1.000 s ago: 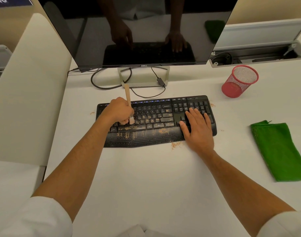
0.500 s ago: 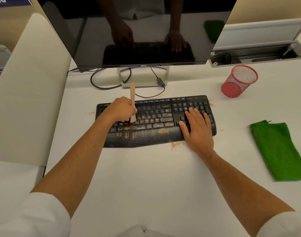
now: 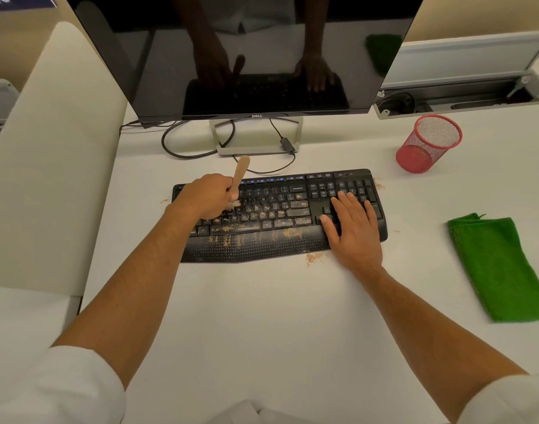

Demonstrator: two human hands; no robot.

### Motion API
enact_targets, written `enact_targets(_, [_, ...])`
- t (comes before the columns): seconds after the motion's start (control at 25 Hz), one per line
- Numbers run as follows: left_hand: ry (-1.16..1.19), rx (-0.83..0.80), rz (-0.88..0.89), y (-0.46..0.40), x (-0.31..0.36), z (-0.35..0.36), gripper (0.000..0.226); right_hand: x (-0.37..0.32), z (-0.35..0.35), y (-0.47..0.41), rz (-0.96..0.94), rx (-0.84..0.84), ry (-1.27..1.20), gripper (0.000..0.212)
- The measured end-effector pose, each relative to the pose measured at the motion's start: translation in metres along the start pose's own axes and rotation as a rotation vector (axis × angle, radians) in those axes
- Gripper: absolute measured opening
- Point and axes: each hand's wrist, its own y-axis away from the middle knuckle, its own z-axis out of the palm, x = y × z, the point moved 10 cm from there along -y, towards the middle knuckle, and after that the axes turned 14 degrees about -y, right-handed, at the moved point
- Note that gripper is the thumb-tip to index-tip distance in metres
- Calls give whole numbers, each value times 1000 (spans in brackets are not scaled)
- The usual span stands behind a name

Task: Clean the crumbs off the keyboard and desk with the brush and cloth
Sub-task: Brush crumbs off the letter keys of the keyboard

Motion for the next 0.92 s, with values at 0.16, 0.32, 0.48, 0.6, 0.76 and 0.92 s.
enact_targets(0.16, [-215, 93, -21, 7, 5, -17, 16, 0, -1, 0, 1, -1, 1, 61])
enact_targets(0.32, [119, 72, 136, 6, 29, -11, 16, -1, 0, 0, 4, -5, -5, 60])
enact_targets(0.48, [88, 90, 79, 5, 19, -7, 19, -1, -1, 0, 2, -1, -5, 60])
enact_targets(0.6, [-127, 46, -67, 5, -2, -9, 17, 0, -1, 0, -4, 7, -2, 59])
enact_targets(0.76, [-56, 145, -156, 5, -5, -21, 22, 0, -1, 0, -7, 12, -1, 59])
enact_targets(0.92, [412, 320, -156, 12, 12, -22, 18, -1, -1, 0, -6, 12, -2, 60])
